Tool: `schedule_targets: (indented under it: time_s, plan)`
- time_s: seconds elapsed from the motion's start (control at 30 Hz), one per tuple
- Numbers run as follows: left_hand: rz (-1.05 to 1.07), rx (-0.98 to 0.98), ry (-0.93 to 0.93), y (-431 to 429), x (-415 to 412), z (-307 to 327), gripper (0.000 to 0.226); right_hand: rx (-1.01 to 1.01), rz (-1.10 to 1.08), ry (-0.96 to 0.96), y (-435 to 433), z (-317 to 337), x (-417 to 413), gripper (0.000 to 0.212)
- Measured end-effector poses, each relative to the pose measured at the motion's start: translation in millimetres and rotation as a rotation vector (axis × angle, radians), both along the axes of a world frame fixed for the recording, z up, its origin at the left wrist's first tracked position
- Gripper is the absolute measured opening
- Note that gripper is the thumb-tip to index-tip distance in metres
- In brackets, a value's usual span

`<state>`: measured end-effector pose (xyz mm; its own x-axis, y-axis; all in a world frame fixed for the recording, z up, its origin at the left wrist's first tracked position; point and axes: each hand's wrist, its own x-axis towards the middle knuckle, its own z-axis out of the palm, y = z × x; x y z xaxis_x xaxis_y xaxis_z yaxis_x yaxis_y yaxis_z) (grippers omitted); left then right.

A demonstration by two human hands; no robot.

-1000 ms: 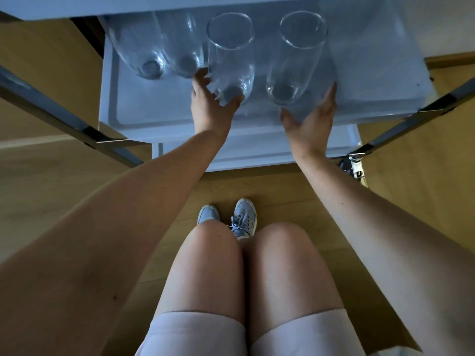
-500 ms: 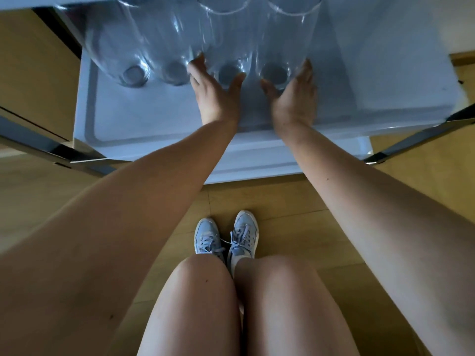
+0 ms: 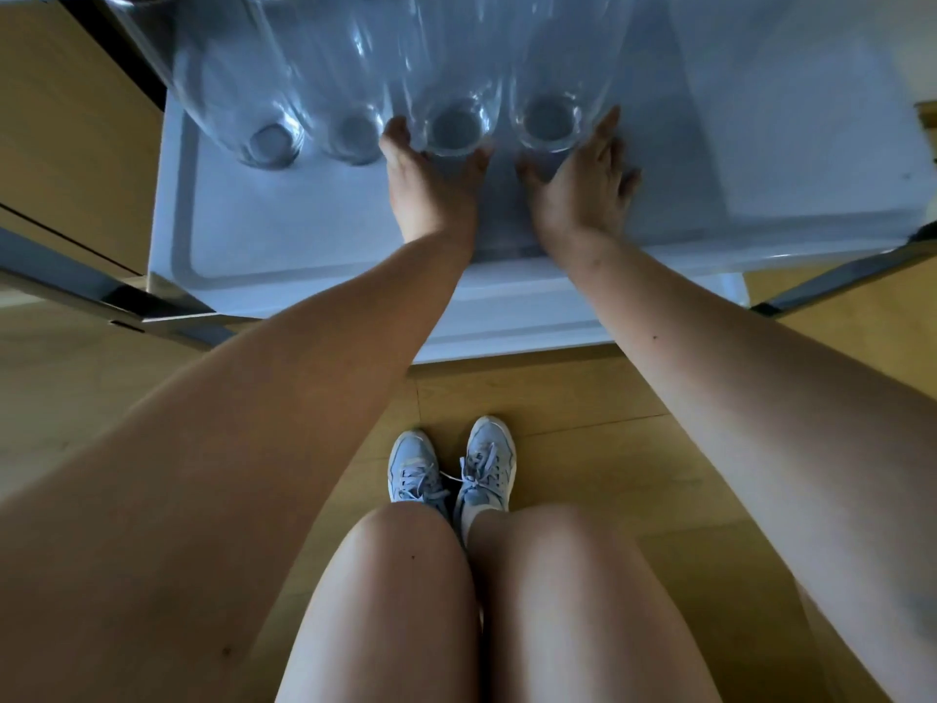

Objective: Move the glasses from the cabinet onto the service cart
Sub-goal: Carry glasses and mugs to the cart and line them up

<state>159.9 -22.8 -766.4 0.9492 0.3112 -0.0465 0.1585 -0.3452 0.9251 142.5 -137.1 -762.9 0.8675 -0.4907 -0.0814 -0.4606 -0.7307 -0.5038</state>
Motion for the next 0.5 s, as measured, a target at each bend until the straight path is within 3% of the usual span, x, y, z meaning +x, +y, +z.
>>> schedule_targets:
  time_s: [0.3,0.5]
  plan:
    - [-0.462,0.436,0.102,43,-89,79,0.075,0.006,0.169,0.178,14,61,-109,0.078]
    - [-0.532,0.562,0.14,62,-171,139,0.08,-0.012,0.252,0.137,26,136,-186,0.078]
